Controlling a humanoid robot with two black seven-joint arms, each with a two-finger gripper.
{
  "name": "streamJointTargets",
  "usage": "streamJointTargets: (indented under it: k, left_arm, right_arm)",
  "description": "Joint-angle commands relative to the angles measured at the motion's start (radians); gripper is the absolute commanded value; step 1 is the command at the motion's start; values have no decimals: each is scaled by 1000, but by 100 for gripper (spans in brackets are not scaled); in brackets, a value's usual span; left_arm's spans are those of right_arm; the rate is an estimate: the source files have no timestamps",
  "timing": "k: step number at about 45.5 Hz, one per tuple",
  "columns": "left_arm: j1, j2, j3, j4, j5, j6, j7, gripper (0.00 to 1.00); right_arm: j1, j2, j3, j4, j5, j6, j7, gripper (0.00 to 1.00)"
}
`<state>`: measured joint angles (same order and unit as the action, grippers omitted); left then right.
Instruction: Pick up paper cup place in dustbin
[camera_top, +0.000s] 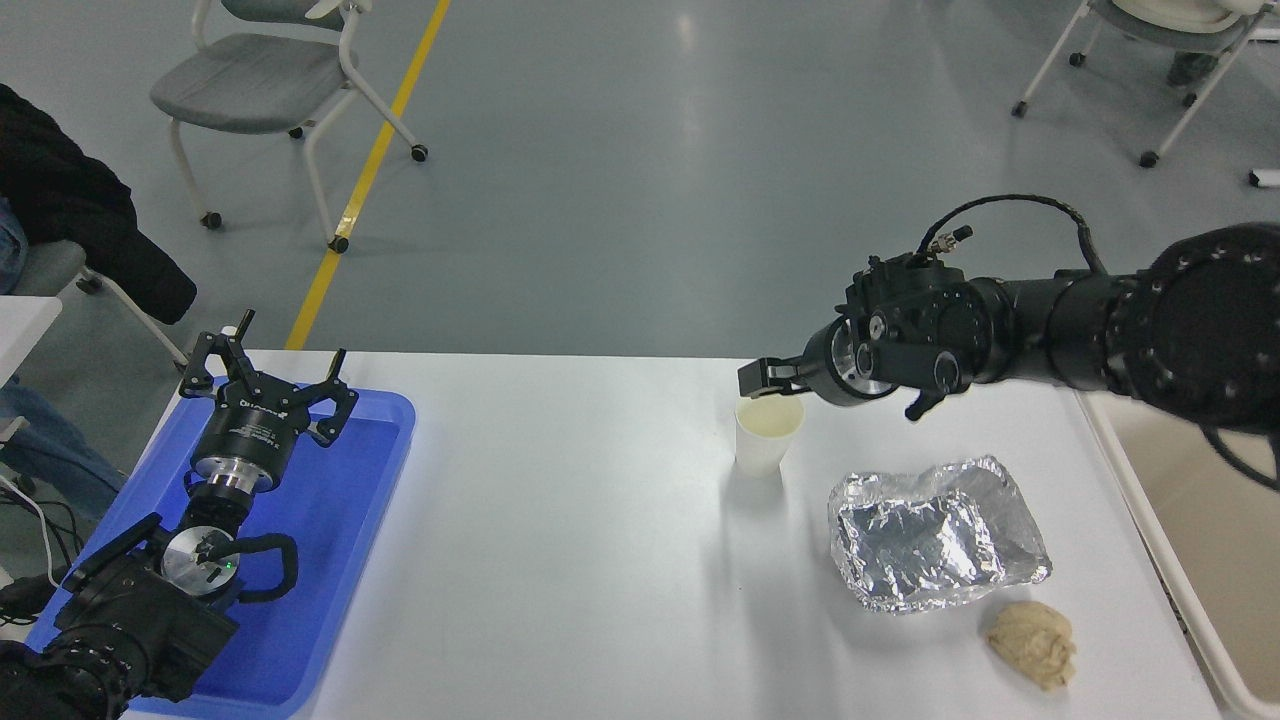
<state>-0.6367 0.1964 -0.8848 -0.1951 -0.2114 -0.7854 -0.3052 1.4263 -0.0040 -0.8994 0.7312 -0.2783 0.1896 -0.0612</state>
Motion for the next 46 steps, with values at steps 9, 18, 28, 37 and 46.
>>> streamJointTargets:
  k: [9,18,28,37,46]
  left_arm:
    - [2,2,0,0,0,0,0,100]
    - [2,2,0,0,0,0,0,100]
    - [2,2,0,0,0,0,0,100]
    - [2,2,0,0,0,0,0,100]
    - [2,2,0,0,0,0,0,100]
  right_arm:
    - [-230,4,99,-206,-93,-50,0,100]
    - [-245,4,99,-217,-104,-49,-9,67]
    - [-242,4,111,-216,-102,-48,-17,4]
    - [-224,4,112,-193,-101,-44,-16,0]
    - [-146,4,112,-125,-101,-32,-17,0]
